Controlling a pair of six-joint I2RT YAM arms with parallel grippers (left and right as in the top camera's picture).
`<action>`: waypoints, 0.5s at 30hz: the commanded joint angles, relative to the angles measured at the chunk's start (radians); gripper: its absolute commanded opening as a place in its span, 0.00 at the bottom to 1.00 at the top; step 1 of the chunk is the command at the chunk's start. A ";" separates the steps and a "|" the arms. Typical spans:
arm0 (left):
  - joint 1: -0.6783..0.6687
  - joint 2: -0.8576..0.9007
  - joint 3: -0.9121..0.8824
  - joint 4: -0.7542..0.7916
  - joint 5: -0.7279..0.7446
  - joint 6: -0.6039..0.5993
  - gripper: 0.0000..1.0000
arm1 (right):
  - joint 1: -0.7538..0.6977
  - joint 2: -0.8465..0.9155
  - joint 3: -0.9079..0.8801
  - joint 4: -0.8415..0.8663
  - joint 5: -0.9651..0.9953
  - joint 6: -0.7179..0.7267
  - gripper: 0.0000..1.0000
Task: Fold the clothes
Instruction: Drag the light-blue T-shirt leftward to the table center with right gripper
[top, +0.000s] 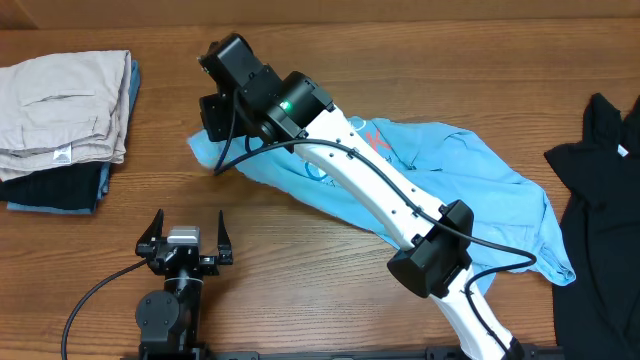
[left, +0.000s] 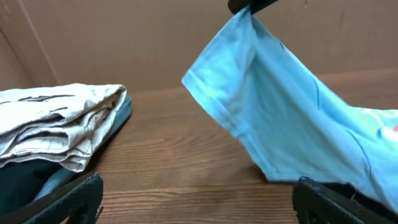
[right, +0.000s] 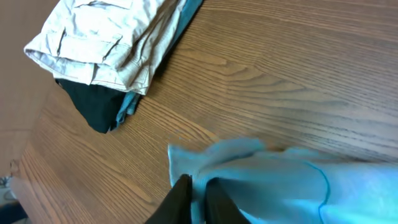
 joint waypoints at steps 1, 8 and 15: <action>-0.005 -0.009 -0.004 0.003 0.011 0.023 1.00 | 0.005 -0.007 0.020 0.008 -0.006 -0.014 0.58; -0.005 -0.009 -0.004 0.003 0.011 0.023 1.00 | -0.177 -0.097 0.023 -0.217 0.021 -0.109 0.87; -0.005 -0.009 -0.004 0.003 0.010 0.023 1.00 | -0.521 -0.184 0.022 -0.616 0.019 -0.108 0.87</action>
